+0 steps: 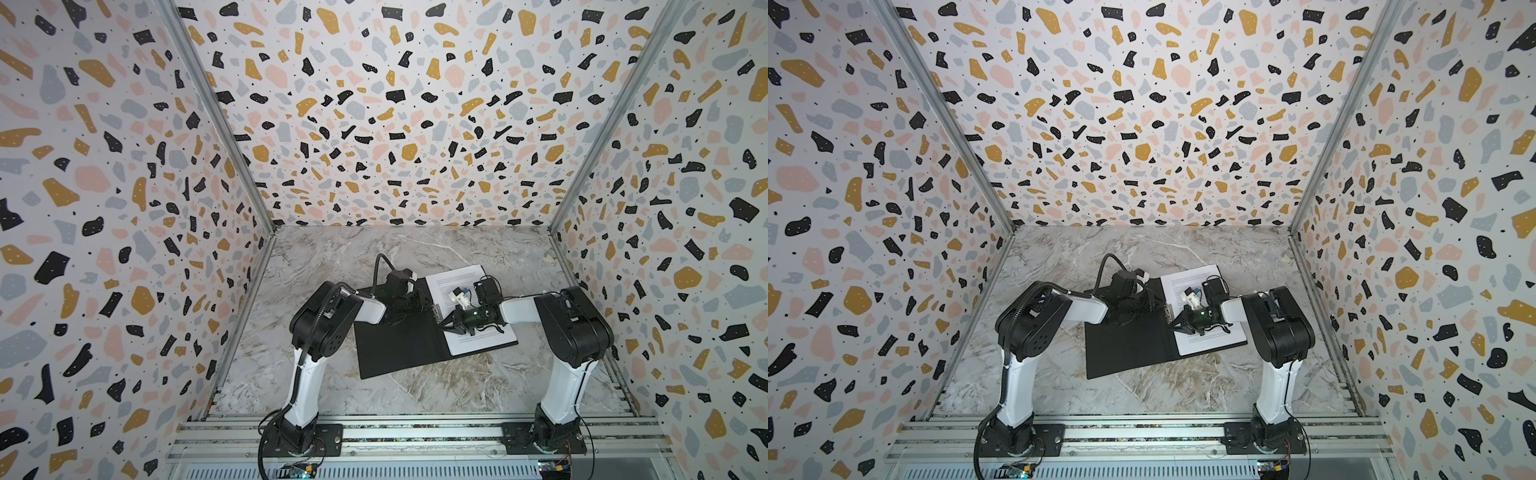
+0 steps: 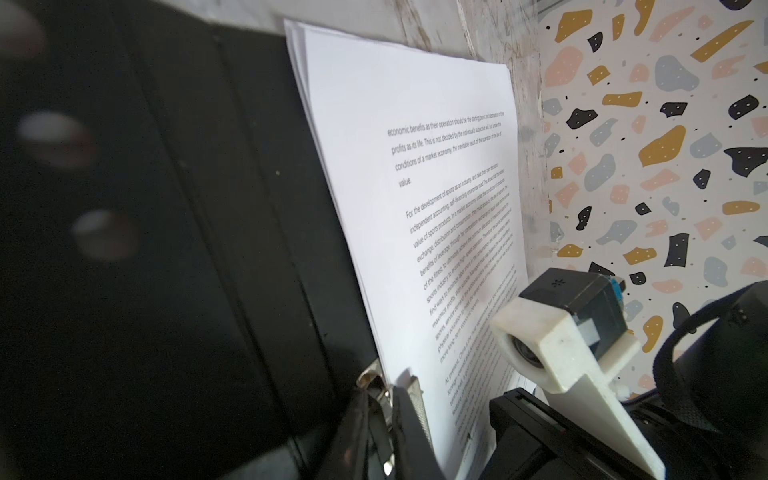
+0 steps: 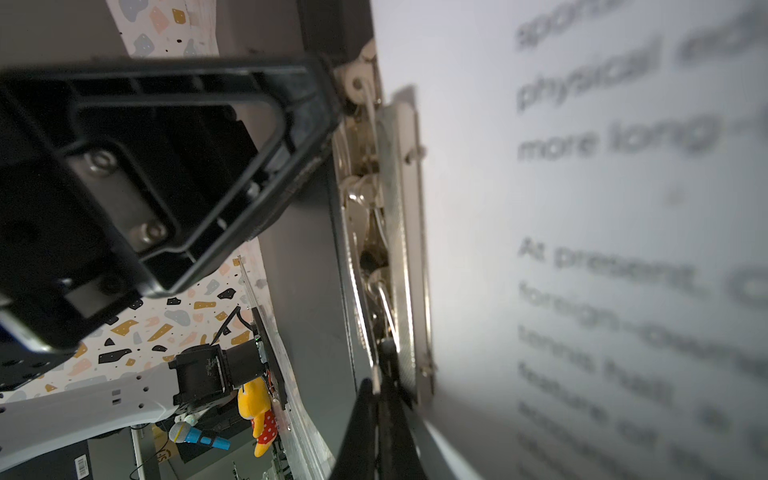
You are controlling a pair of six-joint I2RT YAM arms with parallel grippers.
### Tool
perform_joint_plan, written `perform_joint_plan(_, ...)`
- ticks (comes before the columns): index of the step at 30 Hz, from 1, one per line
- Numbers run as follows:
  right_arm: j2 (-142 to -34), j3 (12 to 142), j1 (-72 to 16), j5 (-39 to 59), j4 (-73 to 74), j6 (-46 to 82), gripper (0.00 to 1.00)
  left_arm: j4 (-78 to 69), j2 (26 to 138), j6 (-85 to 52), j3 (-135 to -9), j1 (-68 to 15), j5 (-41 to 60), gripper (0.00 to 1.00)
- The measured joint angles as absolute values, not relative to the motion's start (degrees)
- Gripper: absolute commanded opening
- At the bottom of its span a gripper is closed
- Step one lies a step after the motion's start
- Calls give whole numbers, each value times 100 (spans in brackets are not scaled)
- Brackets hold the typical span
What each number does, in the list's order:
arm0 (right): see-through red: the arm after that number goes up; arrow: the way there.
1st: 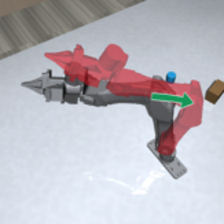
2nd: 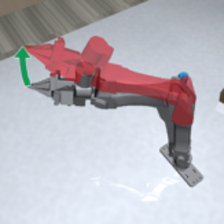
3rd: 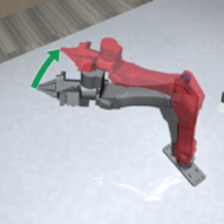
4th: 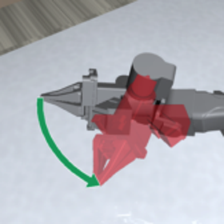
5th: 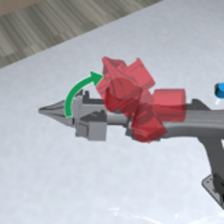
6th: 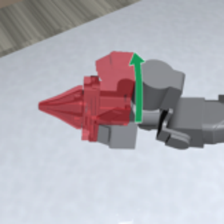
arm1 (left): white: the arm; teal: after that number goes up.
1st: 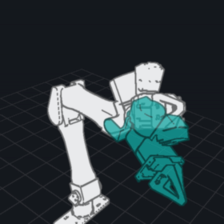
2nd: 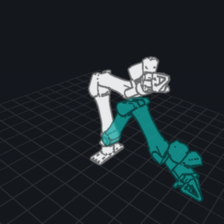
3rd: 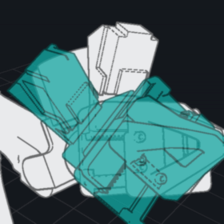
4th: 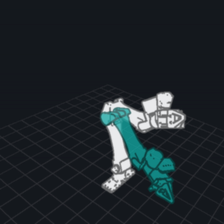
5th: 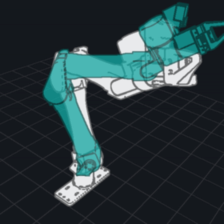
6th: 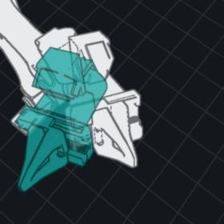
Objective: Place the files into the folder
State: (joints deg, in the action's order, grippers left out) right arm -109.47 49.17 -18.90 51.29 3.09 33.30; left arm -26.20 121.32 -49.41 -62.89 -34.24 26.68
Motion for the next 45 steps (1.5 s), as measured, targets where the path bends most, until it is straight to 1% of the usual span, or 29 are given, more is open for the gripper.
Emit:
perform_joint_plan(7,-10829,4930,-2036,4960,338,3723,14,-2676,12134,-5022,-6289,-3459,2596,17)
perform_joint_plan(12,-10761,5011,-2158,4696,268,3970,14,-2707,12134,-5033,-6289,-3470,2519,17)
perform_joint_plan(14,-10761,5061,-2182,4641,207,4012,16,-2707,12134,-5033,-6289,-3470,2502,17)
perform_joint_plan(17,-10744,5085,-2189,4624,207,4091,24,-2703,12134,-5026,-6289,-3470,2497,17)
perform_joint_plan(19,-10694,5087,-2193,4598,228,4143,33,-2700,12134,-5009,-6289,-3470,2497,17)
perform_joint_plan(20,-10645,5087,-2211,4571,242,4187,36,-2692,12134,-4991,-6292,-3470,2497,17)
perform_joint_plan(22,-10532,5081,-2237,4466,239,4261,38,-2637,12136,-4939,-6322,-3470,2502,17)
perform_joint_plan(25,-10390,5065,-2235,4335,198,4425,47,-2484,12173,-4836,-6449,-3468,2550,17)
perform_joint_plan(27,-10250,5030,-2235,4281,172,4510,49,-2401,12237,-4742,-6571,-3468,2611,17)
perform_joint_plan(29,-9955,4943,-2220,4226,137,4534,52,-2261,12302,-4598,-6726,-3468,2676,19)
perform_joint_plan(31,-9581,4884,-2158,4097,51,4458,57,-2093,12337,-4460,-6869,-3465,2729,21)
perform_joint_plan(32,-9341,4845,-2119,4001,16,4364,60,-1986,12350,-4390,-6947,-3450,2762,24)
perform_joint_plan(34,-8827,4722,-1922,3800,-16,4163,66,-1804,12355,-4257,-7052,-3424,2805,34)
perform_joint_plan(38,-7905,4322,-1070,3284,-1,3542,85,-1441,12228,-4038,-7205,-3406,2808,55)
perform_joint_plan(39,-7784,4219,-832,3129,1,3374,87,-1330,12154,-3994,-7207,-3406,2770,60)
perform_joint_plan(40,-7712,4108,-567,2982,1,3162,88,-1157,12042,-3953,-7205,-3400,2705,65)
perform_joint_plan(42,-7714,3883,-51,2832,21,2888,89,-875,11789,-3922,-7190,-3378,2585,71)
perform_joint_plan(45,-7999,3535,666,2770,23,2558,91,-696,11236,-3920,-6993,-3374,2405,83)
